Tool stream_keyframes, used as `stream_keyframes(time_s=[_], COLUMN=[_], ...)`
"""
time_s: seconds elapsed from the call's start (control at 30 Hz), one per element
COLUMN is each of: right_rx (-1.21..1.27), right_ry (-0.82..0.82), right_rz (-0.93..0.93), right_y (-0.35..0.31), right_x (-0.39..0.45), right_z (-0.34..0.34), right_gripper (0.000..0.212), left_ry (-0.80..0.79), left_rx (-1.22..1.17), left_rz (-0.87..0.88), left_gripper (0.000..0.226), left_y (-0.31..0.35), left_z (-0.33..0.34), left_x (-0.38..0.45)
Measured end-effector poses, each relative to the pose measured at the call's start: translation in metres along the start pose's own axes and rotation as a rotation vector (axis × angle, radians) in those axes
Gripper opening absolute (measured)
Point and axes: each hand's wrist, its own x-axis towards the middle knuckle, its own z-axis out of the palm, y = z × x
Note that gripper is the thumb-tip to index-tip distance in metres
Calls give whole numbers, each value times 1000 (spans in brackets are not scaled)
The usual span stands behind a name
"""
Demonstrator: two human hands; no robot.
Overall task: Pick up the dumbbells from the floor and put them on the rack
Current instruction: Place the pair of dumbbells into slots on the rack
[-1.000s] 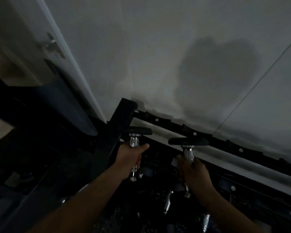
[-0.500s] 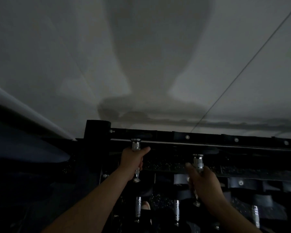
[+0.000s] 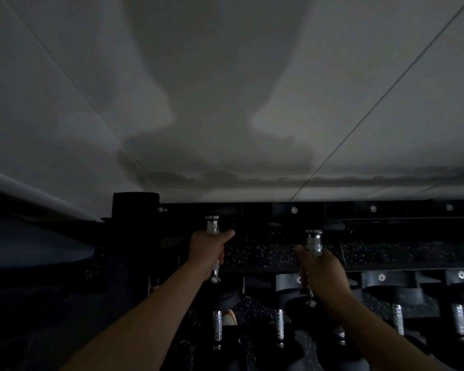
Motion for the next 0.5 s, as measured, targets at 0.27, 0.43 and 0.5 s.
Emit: stream_keyframes(time_s=[0.27,0.43,0.5], right_rx=[-32,-42,-41], right_ry=[64,48,41], right_rz=[54,79,81], right_y=[3,5,8], right_x=[44,55,57], right_z=[15,20,22], right_gripper=[44,48,51], left_ry=[11,7,0], left_rx=[-3,1,-3], left_rz=[29,28,29], left_gripper=[45,47,47], left_y=[-5,-5,-6], left_z=[3,2,2], left_x=[5,5,5])
